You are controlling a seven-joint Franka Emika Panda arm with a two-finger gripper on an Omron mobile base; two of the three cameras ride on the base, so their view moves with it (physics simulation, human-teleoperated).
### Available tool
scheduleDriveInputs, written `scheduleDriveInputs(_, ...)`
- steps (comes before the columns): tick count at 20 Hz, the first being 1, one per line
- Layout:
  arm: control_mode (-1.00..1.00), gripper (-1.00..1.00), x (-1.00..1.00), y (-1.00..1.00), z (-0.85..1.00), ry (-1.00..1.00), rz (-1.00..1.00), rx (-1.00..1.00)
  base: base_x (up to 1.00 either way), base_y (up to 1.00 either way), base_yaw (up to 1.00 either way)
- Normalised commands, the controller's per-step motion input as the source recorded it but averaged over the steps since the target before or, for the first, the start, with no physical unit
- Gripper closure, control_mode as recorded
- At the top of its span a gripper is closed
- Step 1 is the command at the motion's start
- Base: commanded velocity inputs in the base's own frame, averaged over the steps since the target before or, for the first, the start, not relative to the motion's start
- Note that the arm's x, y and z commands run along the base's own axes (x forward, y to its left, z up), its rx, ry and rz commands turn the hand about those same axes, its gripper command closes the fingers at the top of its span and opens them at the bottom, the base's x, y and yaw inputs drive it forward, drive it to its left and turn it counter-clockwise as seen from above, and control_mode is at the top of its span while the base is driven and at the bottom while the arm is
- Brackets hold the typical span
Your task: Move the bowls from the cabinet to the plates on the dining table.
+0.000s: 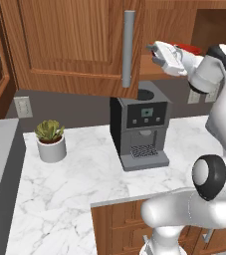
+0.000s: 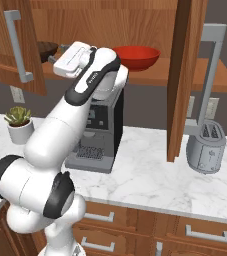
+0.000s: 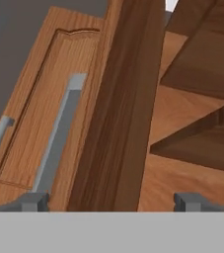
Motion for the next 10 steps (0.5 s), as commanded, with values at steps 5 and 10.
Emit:
scheduleDriveInputs(5,-1.00,-1.00,0.18,0.12,0.00,-0.17,0.03,-0.15,0.00,0.00,0.00)
scheduleDriveInputs(10,-1.00,-1.00,0.16,0.12,0.00,-0.19,0.02,-0.17,0.00,0.00,0.00)
